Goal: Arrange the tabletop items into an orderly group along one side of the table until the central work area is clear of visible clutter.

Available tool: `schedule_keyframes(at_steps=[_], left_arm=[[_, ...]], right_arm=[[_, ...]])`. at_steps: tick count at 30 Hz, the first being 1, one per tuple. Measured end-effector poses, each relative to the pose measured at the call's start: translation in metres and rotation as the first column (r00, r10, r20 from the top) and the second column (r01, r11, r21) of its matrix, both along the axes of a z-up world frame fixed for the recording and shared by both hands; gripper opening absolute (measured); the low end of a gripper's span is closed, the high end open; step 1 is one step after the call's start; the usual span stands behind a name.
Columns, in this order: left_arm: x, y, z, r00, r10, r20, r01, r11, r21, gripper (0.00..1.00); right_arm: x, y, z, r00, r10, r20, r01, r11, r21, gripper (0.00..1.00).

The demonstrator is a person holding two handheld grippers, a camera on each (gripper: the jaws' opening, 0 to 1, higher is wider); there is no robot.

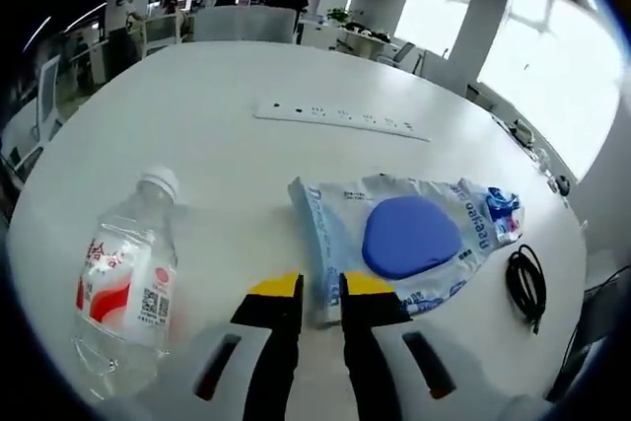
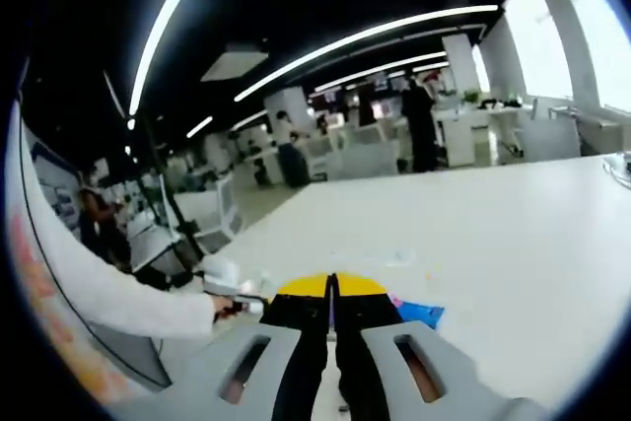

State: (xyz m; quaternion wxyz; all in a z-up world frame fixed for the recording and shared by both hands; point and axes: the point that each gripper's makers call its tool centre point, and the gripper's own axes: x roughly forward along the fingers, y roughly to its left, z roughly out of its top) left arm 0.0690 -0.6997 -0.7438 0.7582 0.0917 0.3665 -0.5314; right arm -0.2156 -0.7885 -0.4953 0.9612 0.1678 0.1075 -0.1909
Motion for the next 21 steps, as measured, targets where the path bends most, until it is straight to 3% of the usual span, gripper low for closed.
schedule_keyframes(at_steps=[3,5,8,10,12,17,21], left_arm=[[0.003,0.000,0.015,0.999,-0.016,0.042,0.016,1.000,-0.013,0.19],[0.007,-0.003,0.028,0.999,-0.001,0.044,0.003,0.998,-0.062,0.24],[0.007,-0.009,0.047,0.999,-0.010,0.042,0.016,0.991,-0.136,0.48],[0.008,-0.008,0.061,0.997,-0.015,0.074,0.027,0.986,-0.165,0.64],[0.006,-0.006,0.071,0.998,-0.021,0.065,0.032,0.983,-0.180,0.74],[0.003,0.003,0.091,0.990,-0.046,0.131,0.071,0.978,-0.197,0.90],[0.001,0.011,0.103,0.987,-0.054,0.153,0.086,0.974,-0.209,0.99]], right_arm=[[-0.006,0.007,-0.005,1.000,-0.002,0.002,0.001,1.000,0.017,0.00],[-0.008,0.013,-0.006,1.000,0.009,0.002,-0.009,1.000,0.024,0.00],[-0.008,0.025,-0.008,0.997,0.072,-0.006,-0.072,0.997,0.031,0.00],[-0.010,0.031,-0.013,0.995,0.093,-0.024,-0.092,0.995,0.049,0.07],[-0.011,0.035,-0.019,0.993,0.106,-0.042,-0.104,0.993,0.052,0.16],[-0.014,0.043,-0.030,0.990,0.124,-0.067,-0.117,0.988,0.099,0.39],[-0.017,0.045,-0.037,0.990,0.120,-0.078,-0.110,0.986,0.125,0.49]])
